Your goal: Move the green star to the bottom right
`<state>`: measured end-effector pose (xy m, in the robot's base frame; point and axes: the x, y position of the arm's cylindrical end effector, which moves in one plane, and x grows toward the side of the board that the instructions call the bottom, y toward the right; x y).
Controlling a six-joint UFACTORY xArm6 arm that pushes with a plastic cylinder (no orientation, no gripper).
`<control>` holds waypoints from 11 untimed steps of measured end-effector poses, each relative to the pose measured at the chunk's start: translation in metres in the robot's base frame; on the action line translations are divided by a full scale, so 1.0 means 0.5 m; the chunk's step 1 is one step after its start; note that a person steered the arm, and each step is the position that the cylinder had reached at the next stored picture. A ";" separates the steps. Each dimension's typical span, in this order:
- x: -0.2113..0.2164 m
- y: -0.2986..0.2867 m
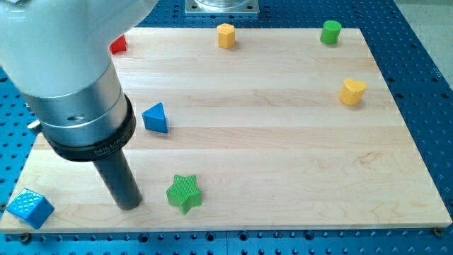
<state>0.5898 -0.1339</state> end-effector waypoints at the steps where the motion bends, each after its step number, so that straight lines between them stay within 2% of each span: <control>1: 0.003 0.000; 2: 0.004 0.029; 5: 0.006 0.447; 6: 0.006 0.472; 7: 0.006 0.439; 8: 0.003 0.479; 9: 0.002 0.578; 10: 0.007 0.491; 11: -0.090 0.571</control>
